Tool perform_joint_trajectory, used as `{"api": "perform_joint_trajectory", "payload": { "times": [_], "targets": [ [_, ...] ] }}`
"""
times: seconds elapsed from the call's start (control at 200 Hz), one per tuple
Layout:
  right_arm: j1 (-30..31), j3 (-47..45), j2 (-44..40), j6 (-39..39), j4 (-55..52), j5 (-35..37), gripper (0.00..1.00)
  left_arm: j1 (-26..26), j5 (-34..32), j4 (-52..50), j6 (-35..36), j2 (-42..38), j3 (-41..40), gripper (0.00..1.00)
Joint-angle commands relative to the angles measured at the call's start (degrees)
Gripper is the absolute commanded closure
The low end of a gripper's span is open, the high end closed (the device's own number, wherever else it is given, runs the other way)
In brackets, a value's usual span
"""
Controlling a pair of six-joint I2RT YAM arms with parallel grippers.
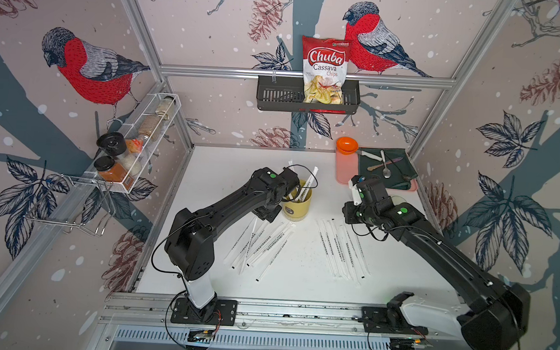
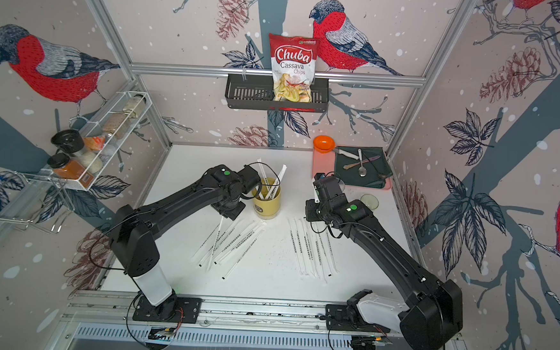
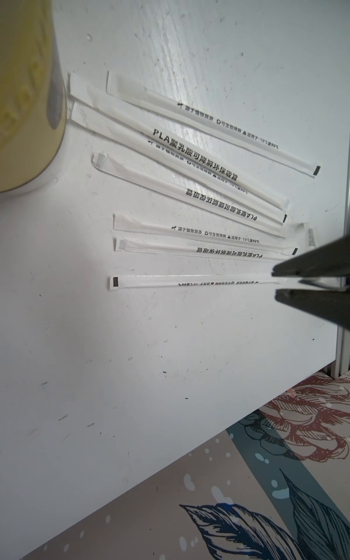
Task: Take the straws out of the storage container
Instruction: Place the straw at the center of the board.
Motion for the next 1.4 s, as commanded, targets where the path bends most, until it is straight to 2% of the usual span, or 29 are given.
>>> {"api": "perform_joint_trajectory", "payload": {
  "times": [0.0, 0.17, 0.4, 0.5, 0.575, 0.665, 0.725, 0.8, 0.895, 1.031, 1.201, 1.396],
  "targets": [
    [0.12, -0.04, -0.19, 0.70, 0.49, 0.69, 0.75, -0.46, -1.46, 1.20, 0.66, 0.24, 0.31, 0.71],
    [0.15, 0.46, -0.21, 1.14, 0.17, 0.90, 0.75, -0.49, -1.99, 3.52, 1.12, -1.96, 0.95, 0.62],
    [0.23, 0.34, -0.59, 2.92, 3.17, 0.00, 0.75, 0.68, -2.49, 10.67, 2.26, -10.08, -0.97, 0.61],
    [0.75, -0.53, 0.09, 3.61, 9.52, -2.60, 0.73, 3.70, 2.07, 22.84, 3.36, -18.26, -5.65, 0.62],
    [0.94, -0.65, 1.60, 3.98, 14.96, -4.47, 0.73, 6.57, 7.14, 37.16, 3.06, -27.00, -13.85, 0.63],
    [1.07, 1.04, 5.85, 4.47, 20.01, -6.15, 0.72, 9.08, 11.78, 52.70, 2.99, -36.99, -24.92, 0.48],
    [0.96, 3.33, 9.28, 4.49, 22.06, -8.31, 0.73, 10.79, 12.94, 57.70, 2.43, -40.79, -28.68, 0.47],
    [0.85, 7.05, 13.82, 4.50, 22.73, -9.98, 0.72, 12.56, 12.86, 59.08, 1.70, -42.70, -30.11, 0.47],
    [0.52, 10.69, 19.00, 4.74, 23.45, -11.62, 0.65, 13.62, 13.48, 58.64, 1.91, -42.94, -30.34, 0.47],
    [0.16, 14.76, 24.43, 5.48, 23.15, -13.21, 0.64, 13.78, 13.57, 57.63, 2.66, -42.48, -30.61, 0.47],
    [-0.79, 15.55, 26.51, 5.64, 23.69, -14.17, 0.65, 13.93, 14.77, 57.90, 2.57, -42.42, -31.05, 0.48],
    [-1.34, 15.86, 27.64, 4.77, 24.51, -15.28, 0.70, 15.16, 16.25, 58.19, 2.13, -41.79, -31.05, 0.48]
  ]
}}
